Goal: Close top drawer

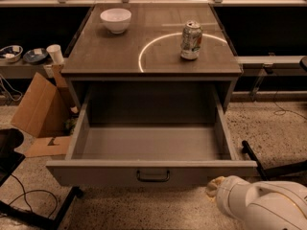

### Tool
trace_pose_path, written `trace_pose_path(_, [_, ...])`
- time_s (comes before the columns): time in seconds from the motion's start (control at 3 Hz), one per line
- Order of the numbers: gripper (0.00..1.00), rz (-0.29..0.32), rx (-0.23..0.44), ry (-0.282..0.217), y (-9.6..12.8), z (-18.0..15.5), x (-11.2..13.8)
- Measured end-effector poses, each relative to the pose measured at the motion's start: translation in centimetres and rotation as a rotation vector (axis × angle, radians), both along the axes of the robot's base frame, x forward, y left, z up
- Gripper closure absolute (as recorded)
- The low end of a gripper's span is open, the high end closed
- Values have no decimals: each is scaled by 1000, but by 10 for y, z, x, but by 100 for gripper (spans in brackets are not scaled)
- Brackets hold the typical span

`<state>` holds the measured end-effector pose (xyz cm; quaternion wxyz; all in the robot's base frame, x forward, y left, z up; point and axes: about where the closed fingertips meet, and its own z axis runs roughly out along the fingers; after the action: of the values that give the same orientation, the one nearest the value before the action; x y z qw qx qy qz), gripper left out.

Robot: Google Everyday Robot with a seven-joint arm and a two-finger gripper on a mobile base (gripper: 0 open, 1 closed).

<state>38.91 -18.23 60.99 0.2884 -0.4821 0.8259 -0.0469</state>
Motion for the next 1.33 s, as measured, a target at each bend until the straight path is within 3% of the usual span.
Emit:
trace_pose_path(0.33, [100, 63, 2, -91, 17, 23, 38])
trace_pose_path(0.67, [100, 101, 1, -135, 28, 36, 60])
trace_pose_path(1.0, [100, 180, -8, -174, 57, 59, 96])
trace_pose_path(1.33, [100, 180, -8, -174, 57, 59, 96])
